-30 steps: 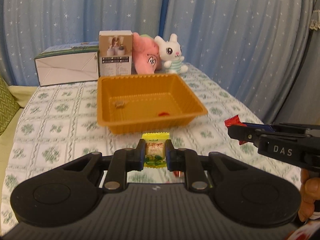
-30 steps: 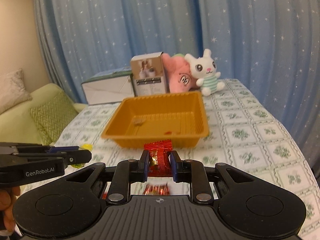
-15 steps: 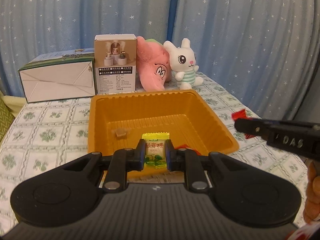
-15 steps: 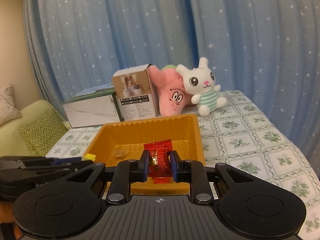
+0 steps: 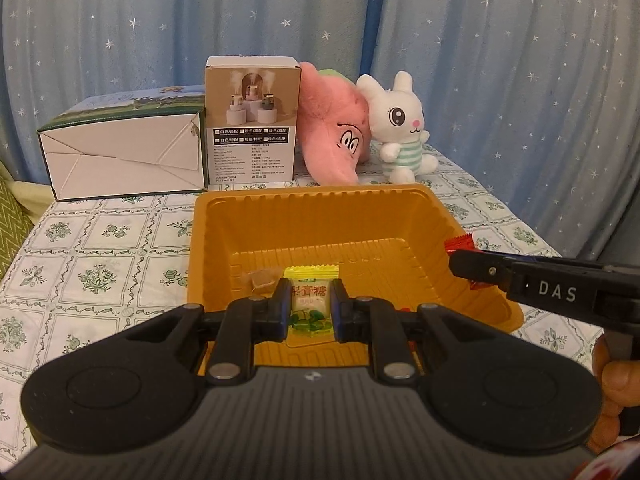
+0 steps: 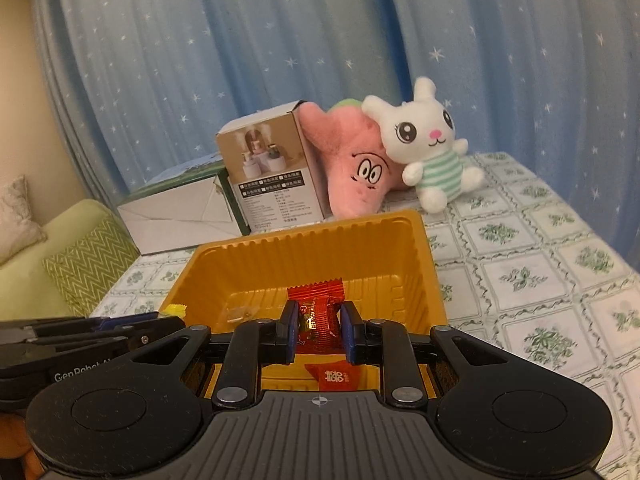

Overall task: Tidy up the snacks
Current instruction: 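Carry both packets over the orange tray and open both tools to drop them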

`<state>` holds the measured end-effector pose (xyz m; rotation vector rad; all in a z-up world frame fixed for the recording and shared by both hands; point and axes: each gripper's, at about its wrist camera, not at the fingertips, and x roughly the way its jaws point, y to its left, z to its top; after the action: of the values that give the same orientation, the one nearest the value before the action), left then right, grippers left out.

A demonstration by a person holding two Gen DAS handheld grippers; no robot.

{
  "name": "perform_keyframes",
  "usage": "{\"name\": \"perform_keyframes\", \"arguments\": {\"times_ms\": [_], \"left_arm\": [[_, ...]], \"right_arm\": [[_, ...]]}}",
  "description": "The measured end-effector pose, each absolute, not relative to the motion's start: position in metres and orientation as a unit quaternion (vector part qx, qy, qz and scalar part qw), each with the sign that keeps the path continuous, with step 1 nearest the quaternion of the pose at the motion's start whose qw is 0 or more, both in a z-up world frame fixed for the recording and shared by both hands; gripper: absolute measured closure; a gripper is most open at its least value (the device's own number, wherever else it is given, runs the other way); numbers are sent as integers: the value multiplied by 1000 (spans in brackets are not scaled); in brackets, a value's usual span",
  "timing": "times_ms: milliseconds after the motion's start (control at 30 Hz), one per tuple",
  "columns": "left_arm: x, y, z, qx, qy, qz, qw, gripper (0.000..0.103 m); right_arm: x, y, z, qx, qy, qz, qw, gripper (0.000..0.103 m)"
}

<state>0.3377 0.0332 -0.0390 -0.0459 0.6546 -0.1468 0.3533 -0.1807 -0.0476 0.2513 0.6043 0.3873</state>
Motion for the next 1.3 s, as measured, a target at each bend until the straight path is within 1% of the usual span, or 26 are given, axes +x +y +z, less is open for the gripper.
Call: {"name": "perform_keyframes", "arguments": {"times_ms": [300,333,367,400,433,800,900,933,967,1000,1033,1067,1100,1133,1233,1300], "left_arm": [[352,38,-45,-51,326,-77,941,85],[352,39,-45,-54,325,-76,941,82],[353,40,-45,-54,323,-72,942,67],[353,42,-44,-55,320,-66,943,60],[352,44,-43,-57,317,-65,945,58],[348,65,-41,-67,316,-52,945,56],[347,65,-41,-68,317,-53,945,54],[347,65,-41,-66,317,-53,945,52],[346,66,-41,-65,318,-53,944,49],[346,66,-41,-64,319,-53,944,46],[346,66,-41,-63,321,-54,944,42],[346,65,-42,-60,321,-55,944,40],[346,65,-42,-58,321,-55,944,40],[346,64,-43,-56,322,-56,943,39],[344,64,-44,-52,324,-55,943,35],[342,65,-45,-49,324,-55,943,35]], "right_arm": [[360,-177,-49,118,294,179,931,81],[360,-176,-50,115,294,178,932,81],[360,-175,-50,113,294,178,932,81],[361,-174,-50,113,295,178,932,81],[362,-174,-51,115,296,179,931,80],[369,-164,-55,140,305,195,922,80],[370,-162,-55,152,300,201,920,80],[370,-162,-55,158,296,205,920,80],[371,-162,-55,163,295,207,918,80],[372,-161,-56,168,297,206,917,77],[372,-162,-56,172,297,203,917,66],[371,-164,-56,177,295,199,917,57],[371,-166,-56,180,292,196,919,44],[370,-168,-55,182,288,192,921,42],[369,-173,-51,180,284,182,924,42],[367,-177,-50,179,281,175,926,42]]}}
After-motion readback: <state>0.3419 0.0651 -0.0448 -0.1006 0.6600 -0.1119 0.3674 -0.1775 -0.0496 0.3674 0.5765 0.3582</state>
